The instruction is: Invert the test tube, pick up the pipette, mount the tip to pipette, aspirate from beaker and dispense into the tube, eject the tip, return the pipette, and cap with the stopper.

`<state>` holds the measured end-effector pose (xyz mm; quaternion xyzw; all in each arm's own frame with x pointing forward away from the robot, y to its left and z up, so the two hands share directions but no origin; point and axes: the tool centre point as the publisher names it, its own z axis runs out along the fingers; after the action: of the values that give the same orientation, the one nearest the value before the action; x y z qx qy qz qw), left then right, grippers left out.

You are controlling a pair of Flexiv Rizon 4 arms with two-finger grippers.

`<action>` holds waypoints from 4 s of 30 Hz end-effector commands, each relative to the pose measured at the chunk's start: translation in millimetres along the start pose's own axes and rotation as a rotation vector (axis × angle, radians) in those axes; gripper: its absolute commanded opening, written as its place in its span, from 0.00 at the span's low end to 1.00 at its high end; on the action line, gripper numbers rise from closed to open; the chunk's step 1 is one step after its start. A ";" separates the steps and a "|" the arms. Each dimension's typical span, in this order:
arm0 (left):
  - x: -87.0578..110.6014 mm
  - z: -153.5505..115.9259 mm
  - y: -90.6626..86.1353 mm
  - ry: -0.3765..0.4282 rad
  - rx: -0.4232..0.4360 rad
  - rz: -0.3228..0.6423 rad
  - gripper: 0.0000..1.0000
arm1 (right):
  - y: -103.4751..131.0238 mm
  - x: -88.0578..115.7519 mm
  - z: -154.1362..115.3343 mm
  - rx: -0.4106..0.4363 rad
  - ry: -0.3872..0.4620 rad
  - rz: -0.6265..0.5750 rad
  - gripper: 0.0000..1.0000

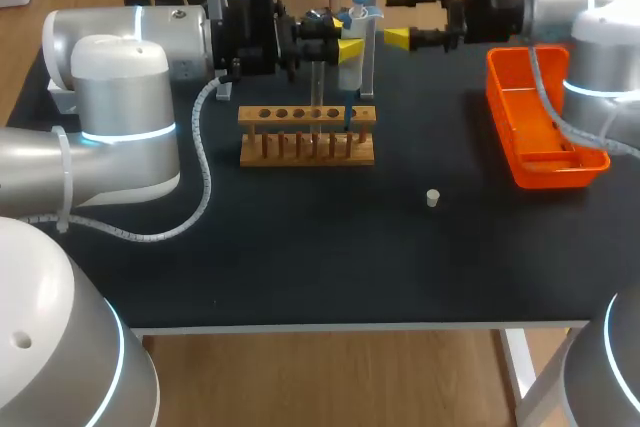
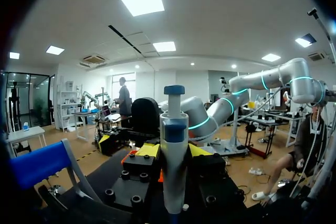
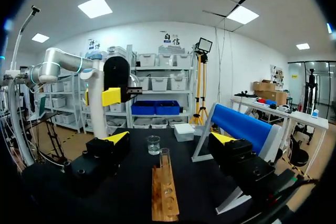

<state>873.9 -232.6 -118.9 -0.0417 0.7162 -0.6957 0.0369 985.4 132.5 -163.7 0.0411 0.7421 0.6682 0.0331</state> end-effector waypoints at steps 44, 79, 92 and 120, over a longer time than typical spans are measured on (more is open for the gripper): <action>0.5 -0.3 -1.1 -0.001 -0.002 -0.001 0.00 | -11.5 -91.4 66.6 0.176 -0.207 -0.006 1.00; 0.5 -0.3 -1.1 -0.001 -0.002 -0.001 0.00 | -2.2 -86.9 88.5 0.192 -0.216 -0.013 1.00; 0.5 -0.3 -1.1 -0.001 -0.002 -0.001 0.00 | -2.2 -86.9 88.5 0.192 -0.216 -0.013 1.00; -95.7 -139.1 2.4 -0.441 -0.075 0.019 0.00 | -2.2 -86.9 88.5 0.192 -0.216 -0.013 1.00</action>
<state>948.3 -89.3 -117.9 -0.1846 0.7234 -0.6381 0.1882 1081.3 211.1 -175.9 0.1108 0.7948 0.5860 0.1127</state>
